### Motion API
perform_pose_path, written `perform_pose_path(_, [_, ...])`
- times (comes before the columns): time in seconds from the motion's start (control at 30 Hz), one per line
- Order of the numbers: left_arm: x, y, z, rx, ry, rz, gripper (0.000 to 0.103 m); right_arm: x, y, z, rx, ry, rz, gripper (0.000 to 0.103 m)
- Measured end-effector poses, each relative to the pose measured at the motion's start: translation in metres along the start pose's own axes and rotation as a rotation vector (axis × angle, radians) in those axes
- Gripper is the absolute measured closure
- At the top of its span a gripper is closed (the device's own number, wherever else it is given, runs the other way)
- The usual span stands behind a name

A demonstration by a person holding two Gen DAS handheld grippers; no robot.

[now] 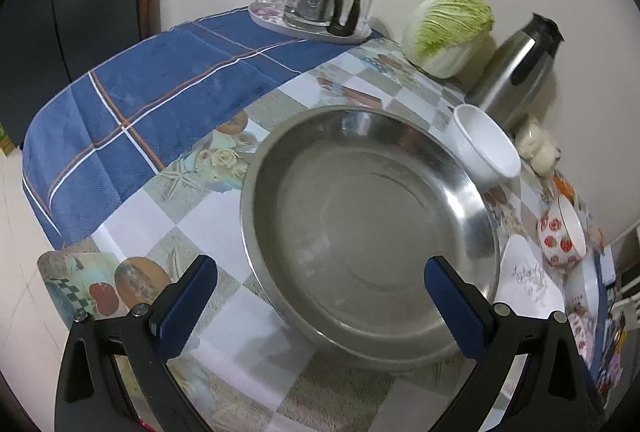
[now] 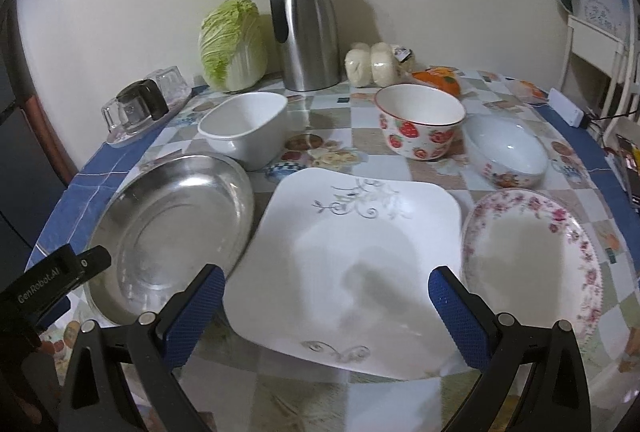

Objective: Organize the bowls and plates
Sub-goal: 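Move the left gripper to the rim of the stainless steel basin, then grasp the basin rim with the left gripper and slide it across the table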

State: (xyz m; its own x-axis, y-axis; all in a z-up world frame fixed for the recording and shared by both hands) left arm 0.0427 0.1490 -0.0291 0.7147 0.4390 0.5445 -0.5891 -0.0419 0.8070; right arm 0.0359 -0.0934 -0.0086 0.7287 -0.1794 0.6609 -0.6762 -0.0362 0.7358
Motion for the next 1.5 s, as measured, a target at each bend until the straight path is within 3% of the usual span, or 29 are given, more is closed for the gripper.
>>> perform_pose_path(0.3, [0.008, -0.022, -0.023, 0.022, 0.093, -0.072, 0.006, 0.011, -0.01, -0.018, 0.117, -0.027, -0.079, 0.002])
perform_pose_path(0.53, [0.011, -0.038, -0.037, 0.06, 0.165, -0.155, 0.007, 0.033, -0.008, -0.029, 0.179, -0.015, -0.067, 0.006])
perform_pose_path(0.73, [0.017, -0.043, -0.037, 0.122, 0.166, -0.183, 0.013, 0.045, -0.035, -0.028, 0.215, -0.086, -0.156, 0.026])
perform_pose_path(0.93, [0.023, -0.05, -0.041, 0.088, 0.224, -0.187, 0.014, 0.048, -0.052, -0.033, 0.22, -0.076, -0.183, 0.043])
perform_pose_path(1.1, [0.026, -0.059, -0.032, 0.094, 0.164, -0.192, 0.047, 0.049, -0.062, -0.039, 0.226, -0.067, -0.202, 0.05])
perform_pose_path(1.17, [0.028, -0.061, -0.03, 0.083, 0.156, -0.187, 0.071, 0.047, -0.066, -0.04, 0.223, -0.064, -0.212, 0.052])
perform_pose_path(1.23, [0.028, -0.061, -0.032, 0.107, 0.15, -0.181, 0.086, 0.045, -0.068, -0.041, 0.221, -0.059, -0.218, 0.055])
perform_pose_path(1.33, [0.026, -0.06, -0.041, 0.067, 0.181, -0.172, 0.088, 0.044, -0.069, -0.041, 0.214, -0.059, -0.221, 0.055])
perform_pose_path(1.5, [0.024, -0.053, -0.058, 0.081, 0.211, -0.167, 0.088, 0.04, -0.071, -0.049, 0.218, -0.041, -0.234, 0.057])
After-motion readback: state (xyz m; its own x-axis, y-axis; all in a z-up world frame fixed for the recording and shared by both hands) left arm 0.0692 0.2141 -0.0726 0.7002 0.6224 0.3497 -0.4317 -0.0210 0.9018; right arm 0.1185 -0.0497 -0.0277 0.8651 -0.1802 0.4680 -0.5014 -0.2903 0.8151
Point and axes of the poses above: each gripper's, at about its wrist camera, not at the fingertips, and y roughly against the way its jaws point, z to its right, x to its top, the point moved 2 cm from there along -y, roughly the way its jaws point, and after that the axes turned 4 degrees about -y, right-handed, at the moved point
